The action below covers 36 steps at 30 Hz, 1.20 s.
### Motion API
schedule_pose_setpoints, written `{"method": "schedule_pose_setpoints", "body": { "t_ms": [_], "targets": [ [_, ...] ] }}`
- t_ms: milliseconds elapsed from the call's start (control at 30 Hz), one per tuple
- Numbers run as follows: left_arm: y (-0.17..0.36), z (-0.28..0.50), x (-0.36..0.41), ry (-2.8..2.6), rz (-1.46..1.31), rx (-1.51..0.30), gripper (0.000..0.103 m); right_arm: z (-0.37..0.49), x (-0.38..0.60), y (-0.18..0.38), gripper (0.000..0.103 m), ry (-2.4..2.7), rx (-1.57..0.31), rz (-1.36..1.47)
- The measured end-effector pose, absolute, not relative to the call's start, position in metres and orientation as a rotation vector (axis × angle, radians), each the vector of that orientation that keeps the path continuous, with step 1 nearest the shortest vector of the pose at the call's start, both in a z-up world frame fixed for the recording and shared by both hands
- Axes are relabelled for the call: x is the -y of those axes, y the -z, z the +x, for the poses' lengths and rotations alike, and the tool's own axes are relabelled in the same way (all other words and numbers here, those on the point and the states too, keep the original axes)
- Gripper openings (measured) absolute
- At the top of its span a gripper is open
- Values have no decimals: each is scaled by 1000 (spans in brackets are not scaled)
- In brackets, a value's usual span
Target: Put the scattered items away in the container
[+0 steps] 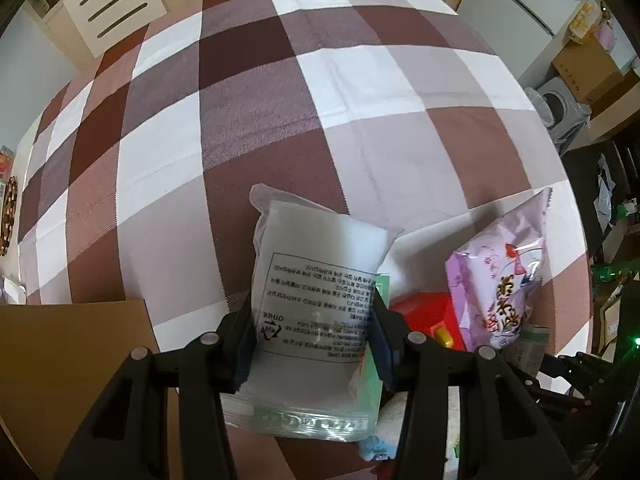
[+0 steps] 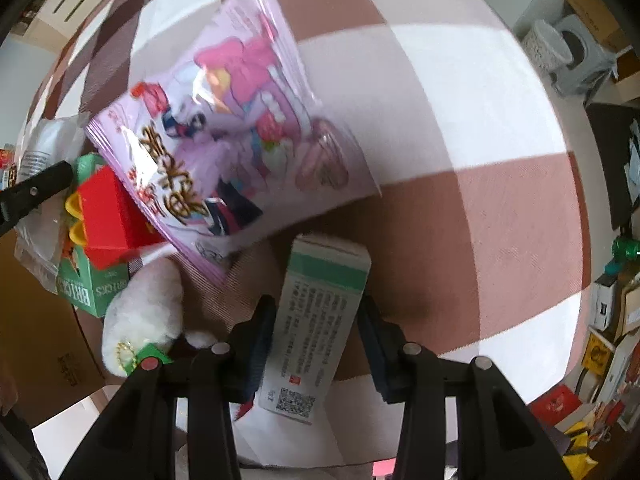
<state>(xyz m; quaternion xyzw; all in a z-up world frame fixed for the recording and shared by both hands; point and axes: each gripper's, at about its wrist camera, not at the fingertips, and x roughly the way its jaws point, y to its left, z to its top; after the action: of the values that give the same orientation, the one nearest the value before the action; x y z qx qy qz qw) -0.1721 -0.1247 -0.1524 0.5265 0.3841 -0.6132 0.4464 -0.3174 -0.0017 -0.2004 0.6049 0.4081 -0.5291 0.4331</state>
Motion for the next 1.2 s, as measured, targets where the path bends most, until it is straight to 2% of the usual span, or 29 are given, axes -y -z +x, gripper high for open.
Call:
{"method": "schedule_pose_setpoints", "body": {
  "t_ms": [167,233,533,633,700,800,900,1000,1100,1200],
  "targets": [
    [153,-173,127,1528,1295,-958,49,-307,3,198,43,1309,-1040,1462],
    [149,-172,127,1536,1286,-964,47,-307,2,194,34,1309,-1026,1459],
    [121,-171,115,1573,1246,-952,47,-301,2,155,34,1323,-996,1381],
    [111,-171,109,1587,1232,-948,47,-295,-6,159,34,1315,-992,1364],
    [104,-170,104,1591,1216,-951,47,-286,-27,156,26,1304,-988,1368],
    [93,-167,96,1599,1194,-949,47,-339,11,152,25,1288,-986,1372],
    [86,-163,90,1598,1180,-940,47,-347,19,150,25,1279,-996,1378],
    [85,-158,86,1581,1172,-946,47,-354,20,162,31,1268,-997,1412],
    [87,-153,81,1563,1167,-959,47,-352,23,167,50,1264,-979,1428],
    [87,-150,78,1558,1163,-962,47,-343,25,184,51,1272,-1069,1420]
  ]
}}
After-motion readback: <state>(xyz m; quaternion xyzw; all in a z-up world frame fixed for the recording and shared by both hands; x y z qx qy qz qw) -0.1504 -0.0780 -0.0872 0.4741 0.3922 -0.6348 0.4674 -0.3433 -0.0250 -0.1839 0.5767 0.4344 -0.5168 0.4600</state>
